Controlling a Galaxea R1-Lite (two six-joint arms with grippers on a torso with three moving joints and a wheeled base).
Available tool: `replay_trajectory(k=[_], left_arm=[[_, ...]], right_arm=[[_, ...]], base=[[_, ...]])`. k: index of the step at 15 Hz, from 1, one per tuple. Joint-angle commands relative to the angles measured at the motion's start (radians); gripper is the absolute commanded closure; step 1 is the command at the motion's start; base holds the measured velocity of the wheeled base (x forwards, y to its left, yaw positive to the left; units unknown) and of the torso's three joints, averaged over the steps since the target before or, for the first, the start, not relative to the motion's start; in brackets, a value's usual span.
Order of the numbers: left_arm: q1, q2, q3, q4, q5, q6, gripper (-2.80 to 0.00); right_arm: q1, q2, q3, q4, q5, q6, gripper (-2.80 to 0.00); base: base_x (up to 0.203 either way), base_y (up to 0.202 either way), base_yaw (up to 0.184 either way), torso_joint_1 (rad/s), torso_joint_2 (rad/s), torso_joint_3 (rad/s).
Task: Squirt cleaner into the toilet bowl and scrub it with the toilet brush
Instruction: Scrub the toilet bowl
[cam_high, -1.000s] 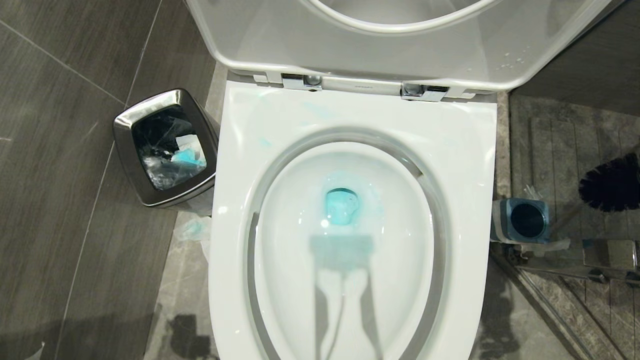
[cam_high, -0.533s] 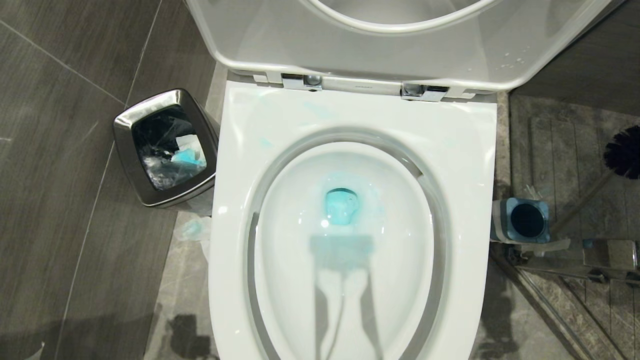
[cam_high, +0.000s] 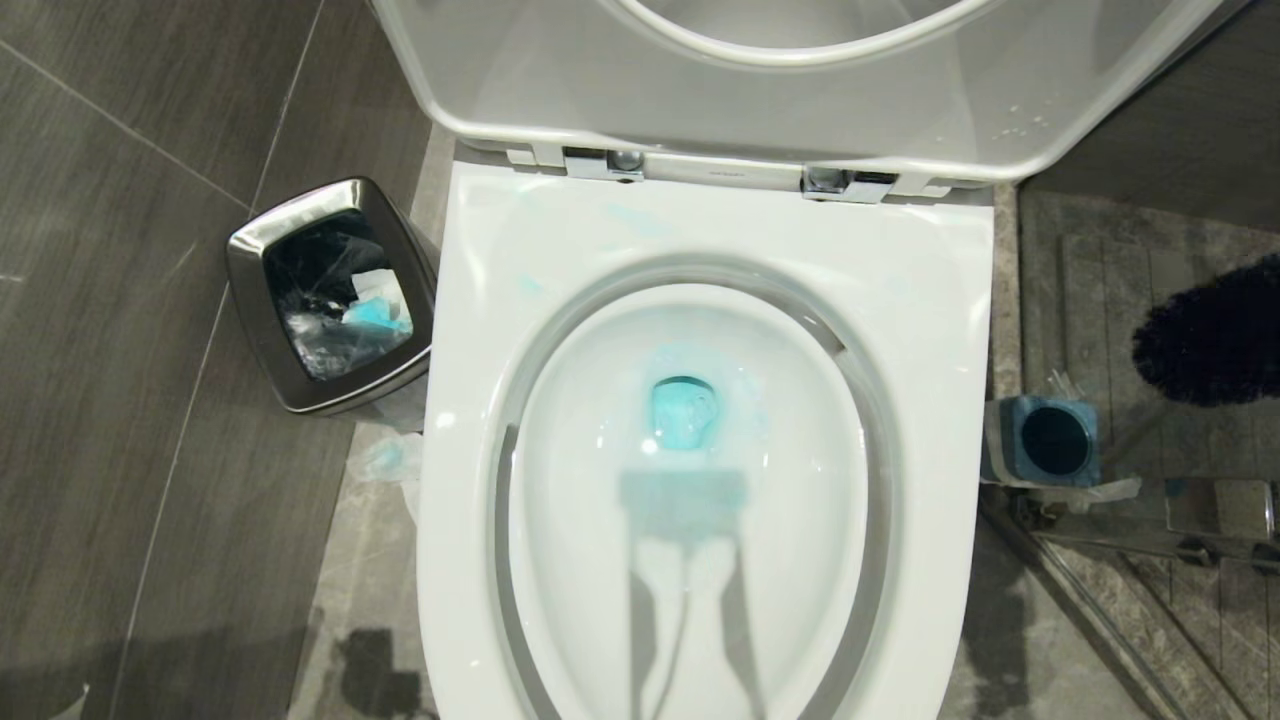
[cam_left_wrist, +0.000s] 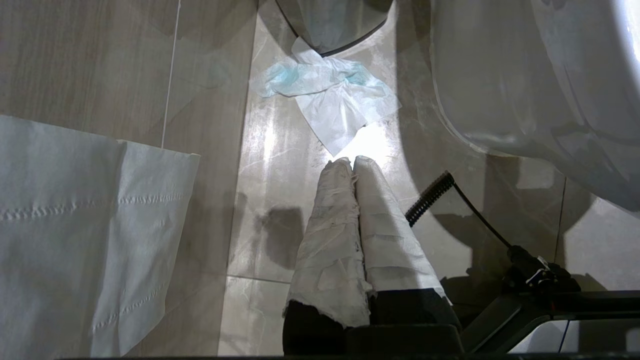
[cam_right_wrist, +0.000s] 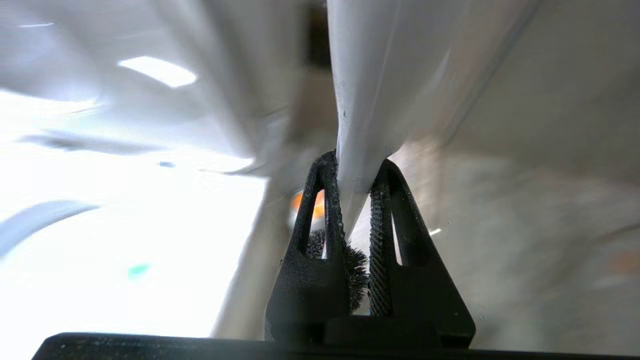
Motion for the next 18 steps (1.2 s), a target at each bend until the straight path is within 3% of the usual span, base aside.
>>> replay_trajectory(k=[1,5,11,18], left_arm=[[0.0,0.0,0.002,0.0,0.0,0.0,0.0],[0.0,0.0,0.002,0.0,0.0,0.0,0.0],[0.0,0.0,0.002,0.0,0.0,0.0,0.0],[0.0,0.0,0.002,0.0,0.0,0.0,0.0]], right_arm=[[-0.001,-0.012,-0.051,0.083,0.079,0.022,0.0],[-0.002,0.003,-0.096,0.094,0.166,0.022,0.0],[-0.002,0.01,-0.217,0.217,0.289,0.021,0.0],[-0.003,0.046,-0.227,0.215,0.322,0.014,0.0]], base=[[0.0,0.0,0.0,0.0,0.0,0.0],[0.0,0.0,0.0,0.0,0.0,0.0],[0.0,0.0,0.0,0.0,0.0,0.0],[0.0,0.0,0.0,0.0,0.0,0.0]])
